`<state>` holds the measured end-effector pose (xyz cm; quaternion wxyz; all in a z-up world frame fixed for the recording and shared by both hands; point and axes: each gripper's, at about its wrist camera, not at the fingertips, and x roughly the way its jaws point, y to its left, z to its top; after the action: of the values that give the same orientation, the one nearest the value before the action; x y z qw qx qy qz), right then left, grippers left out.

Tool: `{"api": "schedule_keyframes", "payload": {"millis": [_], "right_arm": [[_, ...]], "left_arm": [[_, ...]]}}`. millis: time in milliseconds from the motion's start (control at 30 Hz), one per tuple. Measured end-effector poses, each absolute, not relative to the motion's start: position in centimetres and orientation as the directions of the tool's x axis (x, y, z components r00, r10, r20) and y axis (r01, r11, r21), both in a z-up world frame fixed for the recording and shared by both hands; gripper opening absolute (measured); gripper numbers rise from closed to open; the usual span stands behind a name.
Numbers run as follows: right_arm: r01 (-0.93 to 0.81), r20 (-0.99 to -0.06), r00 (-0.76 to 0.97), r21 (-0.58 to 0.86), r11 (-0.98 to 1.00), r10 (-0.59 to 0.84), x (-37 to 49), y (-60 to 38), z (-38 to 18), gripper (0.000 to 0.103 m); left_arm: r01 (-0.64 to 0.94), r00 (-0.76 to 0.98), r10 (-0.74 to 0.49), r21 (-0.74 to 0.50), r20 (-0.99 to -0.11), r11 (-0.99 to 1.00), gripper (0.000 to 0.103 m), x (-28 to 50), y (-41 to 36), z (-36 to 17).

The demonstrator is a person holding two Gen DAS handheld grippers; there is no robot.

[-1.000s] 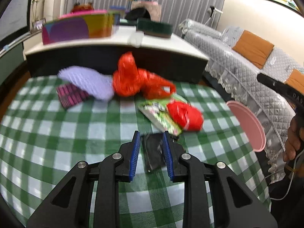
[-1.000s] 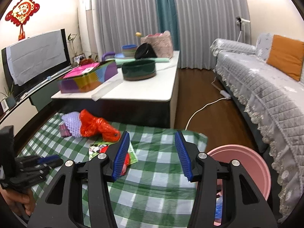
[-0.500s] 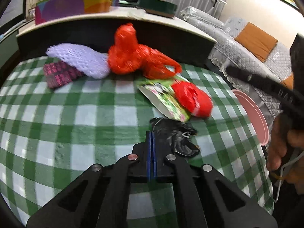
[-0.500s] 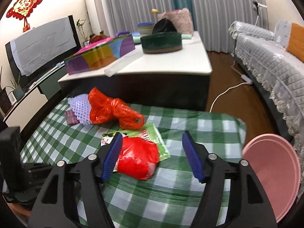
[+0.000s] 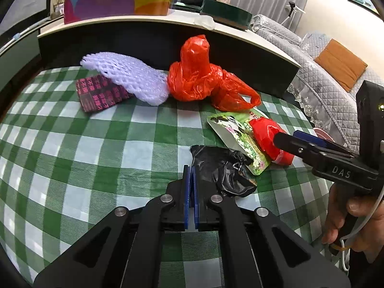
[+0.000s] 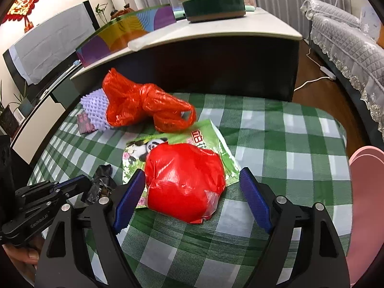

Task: Collect trash
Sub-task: 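Grasp the red plastic bag with the right tool while the left tool grasps the black plastic bag, then carry the red bag and black bag with both tools over the pink bin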

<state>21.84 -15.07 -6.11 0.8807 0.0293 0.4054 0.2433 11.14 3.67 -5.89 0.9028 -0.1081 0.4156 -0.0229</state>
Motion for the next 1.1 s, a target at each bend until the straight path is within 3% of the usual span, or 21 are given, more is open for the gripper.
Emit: {"api": "schedule_keyframes", "payload": {"millis": [200, 333, 533, 833, 1100], "right_arm": [[-0.409, -0.706, 0.545, 0.248, 0.878, 0.453, 21.9, -14.7, -6.5, 0.08], [-0.41, -0.707, 0.543, 0.247, 0.878, 0.453, 21.9, -14.7, -6.6, 0.079], [-0.429, -0.704, 0.547, 0.23, 0.874, 0.454, 21.6, -14.3, -6.4, 0.067], [-0.439, -0.683, 0.573, 0.212, 0.873, 0.453, 20.6, -15.0, -5.2, 0.062], [-0.435, -0.65, 0.612, 0.199, 0.878, 0.45, 19.1, -16.2, -3.5, 0.06]], "left_arm": [[-0.051, 0.64, -0.15, -0.237, -0.754, 0.97, 0.017, 11.2, 3.7, -6.4], [-0.042, 0.632, -0.163, -0.244, -0.757, 0.969, 0.017, 11.2, 3.5, -6.6], [-0.024, 0.629, -0.16, -0.225, -0.761, 0.974, 0.017, 11.4, 2.8, -6.5], [0.003, 0.642, -0.144, -0.185, -0.753, 0.983, 0.006, 11.4, 1.9, -6.0], [0.02, 0.661, -0.131, -0.157, -0.739, 0.987, 0.003, 11.2, 1.3, -5.2]]}}
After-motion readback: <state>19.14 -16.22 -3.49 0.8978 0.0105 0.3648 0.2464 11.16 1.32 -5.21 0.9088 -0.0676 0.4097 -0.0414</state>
